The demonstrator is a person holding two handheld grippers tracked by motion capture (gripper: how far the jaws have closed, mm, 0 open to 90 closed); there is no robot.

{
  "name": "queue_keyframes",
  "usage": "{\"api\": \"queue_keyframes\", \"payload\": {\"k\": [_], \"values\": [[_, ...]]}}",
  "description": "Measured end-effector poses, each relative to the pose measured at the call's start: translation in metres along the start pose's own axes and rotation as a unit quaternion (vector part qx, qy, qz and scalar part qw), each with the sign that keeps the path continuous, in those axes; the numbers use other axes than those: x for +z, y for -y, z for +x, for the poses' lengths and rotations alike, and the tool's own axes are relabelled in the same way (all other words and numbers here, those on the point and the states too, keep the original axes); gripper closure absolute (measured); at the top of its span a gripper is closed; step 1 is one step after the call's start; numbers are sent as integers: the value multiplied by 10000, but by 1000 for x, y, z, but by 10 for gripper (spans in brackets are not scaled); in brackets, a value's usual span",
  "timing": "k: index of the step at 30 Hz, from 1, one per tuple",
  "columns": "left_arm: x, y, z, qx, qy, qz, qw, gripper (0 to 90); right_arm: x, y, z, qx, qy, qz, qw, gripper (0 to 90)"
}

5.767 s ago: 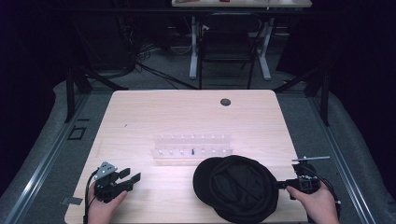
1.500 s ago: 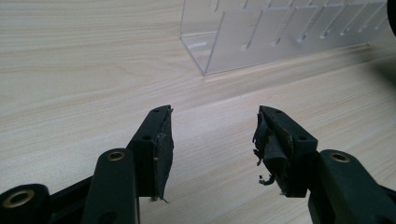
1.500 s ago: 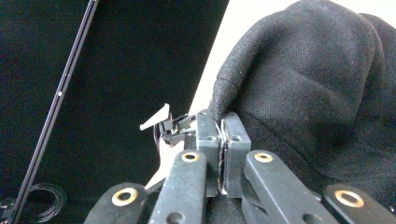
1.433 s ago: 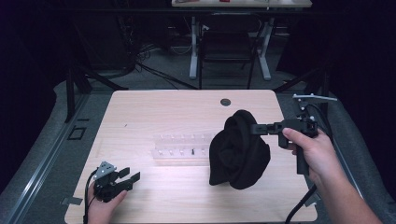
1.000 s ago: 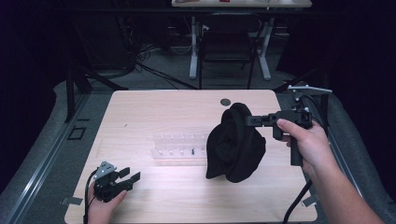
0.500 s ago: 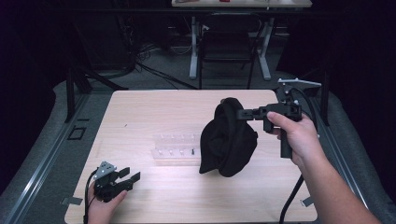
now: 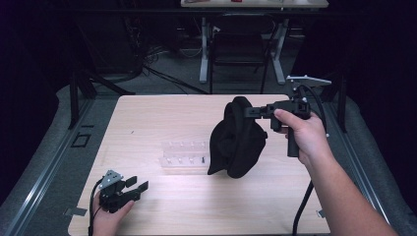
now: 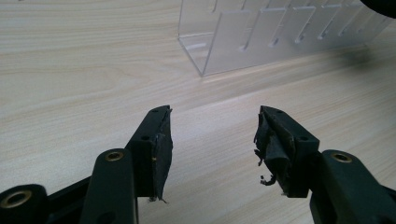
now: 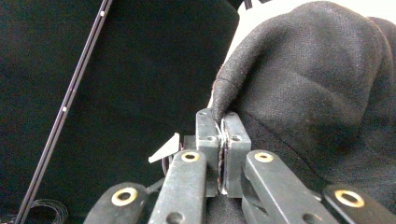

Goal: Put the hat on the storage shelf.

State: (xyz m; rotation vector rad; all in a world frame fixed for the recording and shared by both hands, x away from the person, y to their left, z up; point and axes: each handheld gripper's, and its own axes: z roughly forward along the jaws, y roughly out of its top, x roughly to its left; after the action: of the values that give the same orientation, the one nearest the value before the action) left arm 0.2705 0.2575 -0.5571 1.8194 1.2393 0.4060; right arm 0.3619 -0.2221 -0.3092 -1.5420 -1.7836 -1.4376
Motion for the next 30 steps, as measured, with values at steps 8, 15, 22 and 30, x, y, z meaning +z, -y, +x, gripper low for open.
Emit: {"api": "queue_keyframes", "payload": {"k": [8, 15, 22, 30], "values": [[2, 0, 0, 0, 8, 8, 10000, 455, 14, -8, -1, 48, -86, -53, 9999, 883], [2, 0, 1, -26, 11, -19, 10000, 455, 25, -18, -5, 46, -45, -20, 10000, 884], [1, 0, 1, -31, 15, -35, 10000, 455, 31, -21, -9, 65, -39, -30, 10000, 883], [2, -2, -3, -21, 67, -73, 9999, 463, 39, -23, -10, 89, 0, -18, 10000, 883]]}}
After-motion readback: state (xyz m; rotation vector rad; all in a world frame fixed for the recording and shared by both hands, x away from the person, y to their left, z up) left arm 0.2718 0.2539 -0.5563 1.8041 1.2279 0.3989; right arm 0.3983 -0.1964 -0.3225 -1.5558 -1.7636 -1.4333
